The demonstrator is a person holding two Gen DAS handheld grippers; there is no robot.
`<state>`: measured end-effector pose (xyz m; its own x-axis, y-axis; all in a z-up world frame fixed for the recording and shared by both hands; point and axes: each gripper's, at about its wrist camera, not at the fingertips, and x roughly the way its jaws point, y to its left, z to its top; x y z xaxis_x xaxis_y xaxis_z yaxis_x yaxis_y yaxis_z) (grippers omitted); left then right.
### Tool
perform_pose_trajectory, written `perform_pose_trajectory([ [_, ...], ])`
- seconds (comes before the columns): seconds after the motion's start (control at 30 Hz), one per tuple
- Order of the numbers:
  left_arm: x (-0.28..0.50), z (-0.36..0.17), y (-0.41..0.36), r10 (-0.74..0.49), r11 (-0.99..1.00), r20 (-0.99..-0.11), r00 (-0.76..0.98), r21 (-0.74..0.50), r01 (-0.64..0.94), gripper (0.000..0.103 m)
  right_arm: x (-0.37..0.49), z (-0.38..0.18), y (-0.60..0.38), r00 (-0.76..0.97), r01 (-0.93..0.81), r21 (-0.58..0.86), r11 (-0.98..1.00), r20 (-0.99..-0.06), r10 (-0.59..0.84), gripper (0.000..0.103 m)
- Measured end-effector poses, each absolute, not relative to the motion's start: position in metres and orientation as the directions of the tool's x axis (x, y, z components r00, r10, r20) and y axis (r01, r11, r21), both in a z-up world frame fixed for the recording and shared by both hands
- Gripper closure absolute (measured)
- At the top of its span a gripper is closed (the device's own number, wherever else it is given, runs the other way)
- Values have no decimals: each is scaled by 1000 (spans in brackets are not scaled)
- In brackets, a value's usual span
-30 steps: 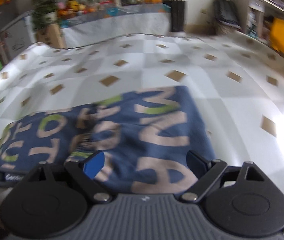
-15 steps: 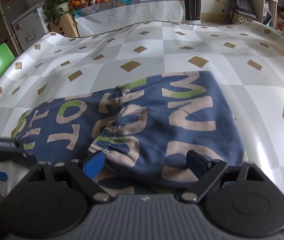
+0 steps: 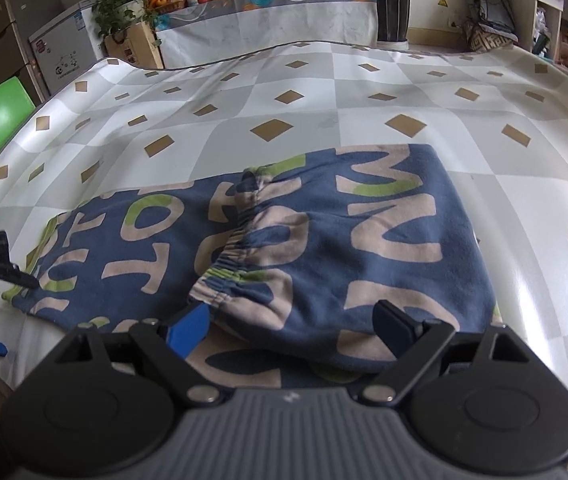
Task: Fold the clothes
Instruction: 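Move the open left tool to the green-lined cuff end of the pants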
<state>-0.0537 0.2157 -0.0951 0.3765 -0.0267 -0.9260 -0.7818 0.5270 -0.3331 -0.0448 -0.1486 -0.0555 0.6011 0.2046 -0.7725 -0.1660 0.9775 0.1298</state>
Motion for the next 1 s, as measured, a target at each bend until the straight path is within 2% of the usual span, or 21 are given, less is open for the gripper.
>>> perform_pose_trajectory([
  [0.3,-44,-98,225,-42,511,-895,445,-402,-760,0,-44,-53,-145,598,-169,160,973,-768,230,14],
  [0.5,-36,-97,226,-59,539,-901,429,-391,-746,2,-45,-39,-115,571,-295,178,939,-755,323,14],
  [0.57,-28,-95,228,-78,575,-918,389,-360,-735,5,-47,-35,-95,543,-399,166,902,-750,378,14],
  [0.63,-22,-92,231,-99,603,-925,367,-350,-717,21,-53,-34,-75,519,-495,135,858,-747,416,15],
  [0.7,-19,-90,237,-135,594,-917,375,-378,-710,27,-59,-35,-57,482,-571,122,812,-751,452,15],
  [0.93,-7,-92,246,-262,586,-911,317,-411,-698,27,-73,-35,-10,381,-722,91,686,-776,504,20],
  [1.0,-2,-91,246,-308,595,-909,282,-415,-688,27,-75,-36,2,368,-758,65,649,-779,508,24],
])
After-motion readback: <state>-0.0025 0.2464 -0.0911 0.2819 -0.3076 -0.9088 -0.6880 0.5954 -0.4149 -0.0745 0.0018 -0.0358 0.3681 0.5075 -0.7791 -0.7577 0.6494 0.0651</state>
